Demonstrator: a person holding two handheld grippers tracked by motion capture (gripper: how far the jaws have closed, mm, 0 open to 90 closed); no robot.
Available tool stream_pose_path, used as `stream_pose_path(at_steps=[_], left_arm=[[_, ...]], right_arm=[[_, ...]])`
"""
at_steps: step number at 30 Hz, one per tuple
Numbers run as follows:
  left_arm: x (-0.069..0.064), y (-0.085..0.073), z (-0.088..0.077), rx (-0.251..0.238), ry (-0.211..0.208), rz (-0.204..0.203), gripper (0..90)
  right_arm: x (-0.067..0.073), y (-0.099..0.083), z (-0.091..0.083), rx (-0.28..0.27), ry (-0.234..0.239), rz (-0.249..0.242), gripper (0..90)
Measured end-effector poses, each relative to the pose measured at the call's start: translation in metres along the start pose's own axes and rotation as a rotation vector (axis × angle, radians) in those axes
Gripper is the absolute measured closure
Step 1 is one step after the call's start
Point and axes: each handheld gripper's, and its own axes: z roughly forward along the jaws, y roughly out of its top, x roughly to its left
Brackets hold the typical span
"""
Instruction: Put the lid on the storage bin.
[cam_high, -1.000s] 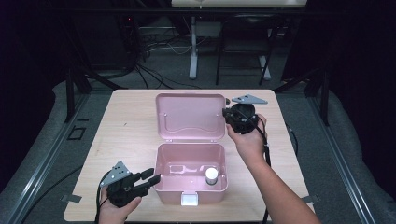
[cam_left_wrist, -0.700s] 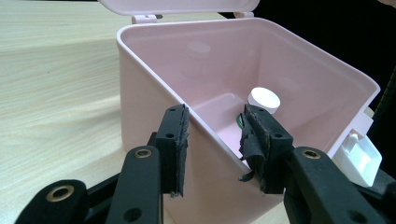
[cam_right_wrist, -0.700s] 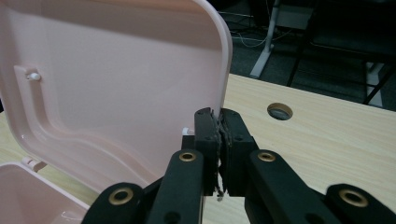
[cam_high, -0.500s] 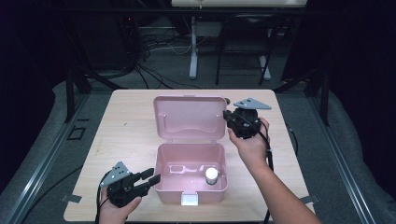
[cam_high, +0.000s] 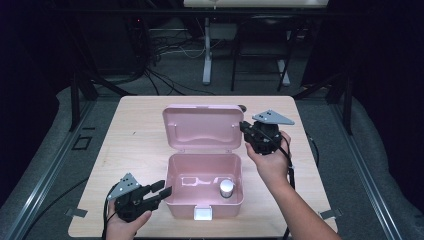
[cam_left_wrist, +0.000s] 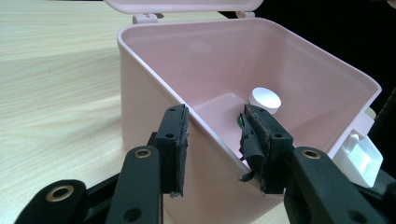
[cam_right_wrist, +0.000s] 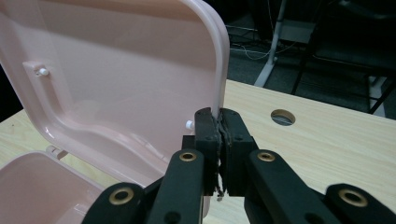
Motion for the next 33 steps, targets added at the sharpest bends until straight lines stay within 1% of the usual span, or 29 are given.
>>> stream_pose_path(at_steps=[2, 6, 9, 11, 18, 20, 25, 27, 28, 31, 32, 33], left_arm=[[0.0, 0.0, 0.0, -0.001, 0.003, 0.001, 60.9], [0.0, 0.0, 0.0, 0.001, 0.001, 0.001, 61.0], [0.0, 0.0, 0.001, -0.003, 0.0, -0.002, 61.0], [0.0, 0.001, 0.0, 0.008, 0.003, 0.001, 61.0], [0.0, 0.0, 0.001, -0.002, 0.001, -0.003, 61.0], [0.0, 0.001, 0.0, 0.007, 0.004, -0.001, 61.0], [0.0, 0.001, 0.001, 0.004, 0.003, -0.004, 60.9], [0.0, 0.002, 0.0, 0.014, 0.004, 0.002, 61.0], [0.0, 0.002, 0.0, 0.01, 0.005, 0.004, 60.9], [0.001, 0.003, 0.0, 0.014, 0.003, 0.001, 61.5], [0.001, 0.003, 0.0, 0.016, 0.004, -0.002, 61.6], [0.001, 0.004, 0.0, 0.017, 0.004, 0.004, 61.8]], right_arm=[[0.001, 0.0, -0.002, -0.004, -0.001, -0.01, 87.0], [0.001, -0.004, -0.005, -0.017, 0.006, -0.005, 87.2], [0.0, -0.006, -0.007, -0.025, 0.017, 0.011, 87.4], [0.001, -0.007, -0.008, -0.027, 0.015, 0.006, 87.4], [0.004, -0.01, -0.013, -0.039, 0.017, -0.007, 87.5], [0.004, -0.011, -0.015, -0.041, 0.017, -0.01, 87.5], [0.007, -0.013, -0.018, -0.046, 0.012, -0.025, 87.5], [0.007, -0.014, -0.02, -0.047, 0.013, -0.022, 87.4], [0.008, -0.015, -0.02, -0.049, 0.014, -0.022, 87.4], [0.009, -0.017, -0.022, -0.057, 0.006, -0.043, 87.5], [0.009, -0.017, -0.022, -0.057, 0.007, -0.043, 87.5], [0.009, -0.017, -0.023, -0.059, 0.01, -0.039, 87.4]])
